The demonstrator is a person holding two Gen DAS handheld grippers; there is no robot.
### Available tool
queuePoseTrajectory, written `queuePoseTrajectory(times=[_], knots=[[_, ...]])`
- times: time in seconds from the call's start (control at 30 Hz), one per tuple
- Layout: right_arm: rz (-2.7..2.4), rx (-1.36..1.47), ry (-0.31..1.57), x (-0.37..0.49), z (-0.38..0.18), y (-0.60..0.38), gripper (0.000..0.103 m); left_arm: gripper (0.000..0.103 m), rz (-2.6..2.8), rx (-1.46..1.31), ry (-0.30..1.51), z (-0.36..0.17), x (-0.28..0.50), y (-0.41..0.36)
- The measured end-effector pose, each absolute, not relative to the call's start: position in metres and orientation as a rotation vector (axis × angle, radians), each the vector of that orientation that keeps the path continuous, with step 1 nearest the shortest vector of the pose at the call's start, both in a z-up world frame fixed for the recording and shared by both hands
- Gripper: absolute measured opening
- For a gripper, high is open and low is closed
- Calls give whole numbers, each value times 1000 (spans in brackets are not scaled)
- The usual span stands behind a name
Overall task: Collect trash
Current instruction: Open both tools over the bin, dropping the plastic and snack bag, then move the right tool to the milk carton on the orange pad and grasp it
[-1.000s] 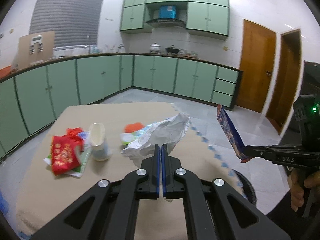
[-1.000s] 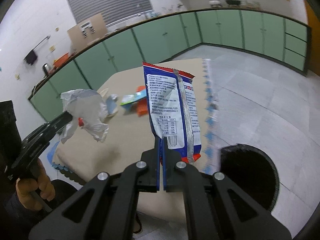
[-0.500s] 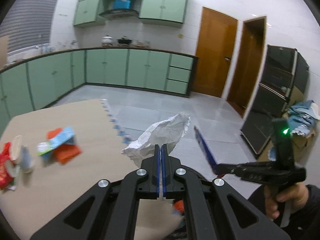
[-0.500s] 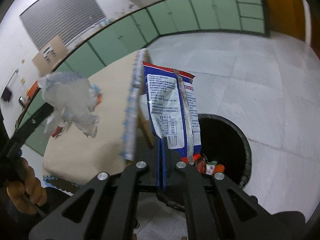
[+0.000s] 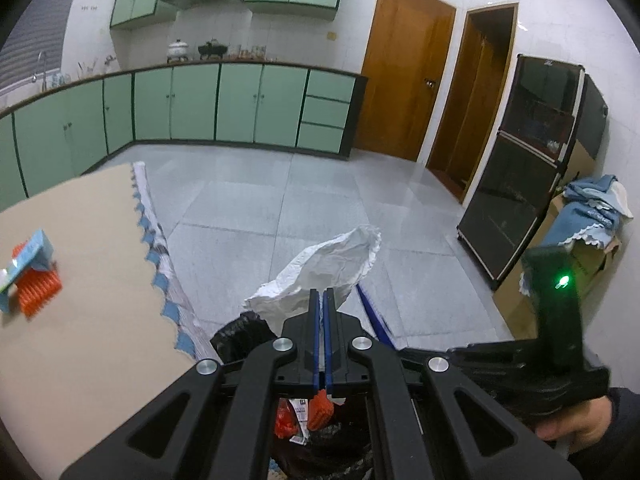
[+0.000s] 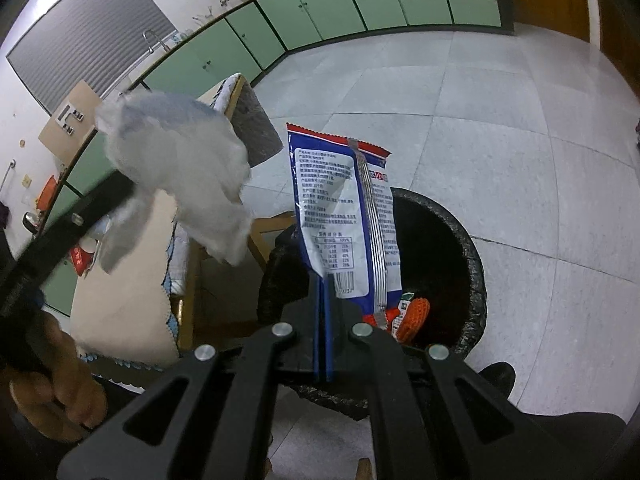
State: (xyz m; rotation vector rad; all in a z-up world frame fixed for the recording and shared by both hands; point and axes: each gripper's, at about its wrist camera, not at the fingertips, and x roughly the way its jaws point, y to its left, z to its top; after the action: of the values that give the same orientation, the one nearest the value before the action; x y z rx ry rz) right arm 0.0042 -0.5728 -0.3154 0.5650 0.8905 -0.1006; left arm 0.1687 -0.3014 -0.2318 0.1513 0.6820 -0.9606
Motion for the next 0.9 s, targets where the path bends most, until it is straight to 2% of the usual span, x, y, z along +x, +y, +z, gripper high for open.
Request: queuePoseTrajectory(times=[0.2, 0.27, 0.37, 0.53, 0.6, 0.67, 0.8, 0.9], knots=[[-108, 560, 918, 7, -323, -582, 2, 2, -951, 157, 719, -245, 173, -308], [-108, 558, 937, 9, -325, -583, 6, 3, -949, 159, 739, -250, 176, -310], [-117, 566, 951, 10, -327, -583, 9, 10, -939, 167, 761, -258, 179, -314], [-127, 568, 940, 7, -324, -585, 9, 21, -927, 169, 764, -262, 180, -310], [-132, 565, 936, 6, -323, -586, 10, 21, -921, 170, 761, -262, 180, -307], [-133, 564, 927, 6, -319, -585, 16, 23, -906, 177, 748, -258, 179, -301], [-123, 543, 898, 9, -305, -581, 28, 56, -836, 161, 687, -241, 178, -273], [-91, 503, 874, 19, -289, -569, 34, 62, -762, 150, 643, -227, 181, -244]])
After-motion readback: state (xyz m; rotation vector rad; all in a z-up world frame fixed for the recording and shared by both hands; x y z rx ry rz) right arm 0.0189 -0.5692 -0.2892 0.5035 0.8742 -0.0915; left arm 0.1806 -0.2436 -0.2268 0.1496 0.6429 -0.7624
